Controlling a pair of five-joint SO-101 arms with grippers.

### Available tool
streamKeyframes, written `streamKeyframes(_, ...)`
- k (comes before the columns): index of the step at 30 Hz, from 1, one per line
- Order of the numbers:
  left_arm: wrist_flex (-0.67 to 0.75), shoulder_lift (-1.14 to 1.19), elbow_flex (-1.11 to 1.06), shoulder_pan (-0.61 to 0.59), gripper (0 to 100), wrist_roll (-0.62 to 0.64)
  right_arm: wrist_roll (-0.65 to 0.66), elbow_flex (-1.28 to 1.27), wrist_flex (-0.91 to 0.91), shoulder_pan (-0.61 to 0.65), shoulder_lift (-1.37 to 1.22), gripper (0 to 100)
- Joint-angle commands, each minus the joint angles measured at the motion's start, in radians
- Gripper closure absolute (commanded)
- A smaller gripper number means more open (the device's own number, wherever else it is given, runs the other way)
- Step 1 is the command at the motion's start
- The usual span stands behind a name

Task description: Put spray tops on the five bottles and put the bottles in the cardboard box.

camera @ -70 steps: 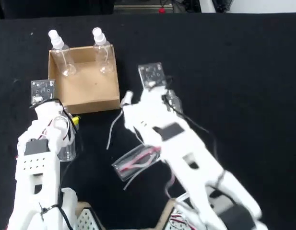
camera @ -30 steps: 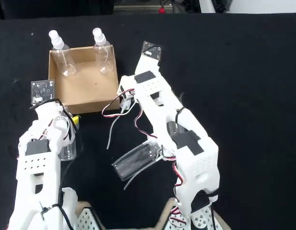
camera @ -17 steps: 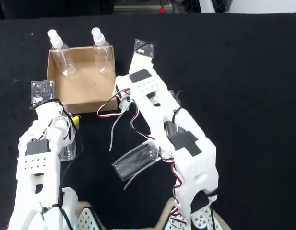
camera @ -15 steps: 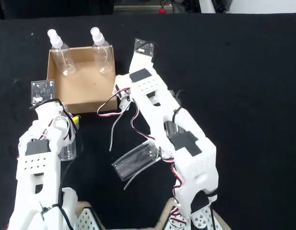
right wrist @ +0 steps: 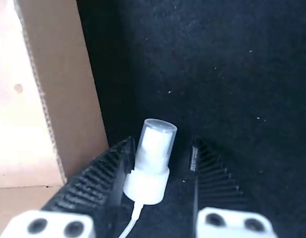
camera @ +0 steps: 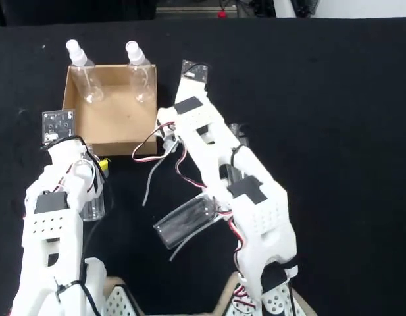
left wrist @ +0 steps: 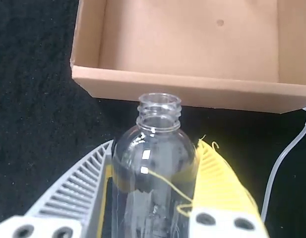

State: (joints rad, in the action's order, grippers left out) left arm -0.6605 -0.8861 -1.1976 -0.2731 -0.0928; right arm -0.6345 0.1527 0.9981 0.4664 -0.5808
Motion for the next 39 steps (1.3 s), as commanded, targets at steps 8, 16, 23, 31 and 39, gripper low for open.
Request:
streamKeyframes(8,0.017,-0.026,0.008,-0.012,88,0.003,0.020,0.047,0.087,-0.014,0.016,97.6)
streamKeyframes(16,0.017,-0.026,0.010,-0.013,88,0.003,0.124,0.102,0.238,-0.087,0.163,98.0)
streamKeyframes(23,0.011,-0.026,0.016,-0.008,88,0.006,0.249,0.099,0.330,-0.158,0.450,98.0)
streamKeyframes(31,-0.055,-0.192,0.013,-0.007,89,0.009,0.253,0.099,0.252,-0.160,0.739,97.6)
streamKeyframes(39,-0.060,-0.562,-0.045,0.088,88,0.009,0.264,0.107,0.012,-0.103,0.819,97.6)
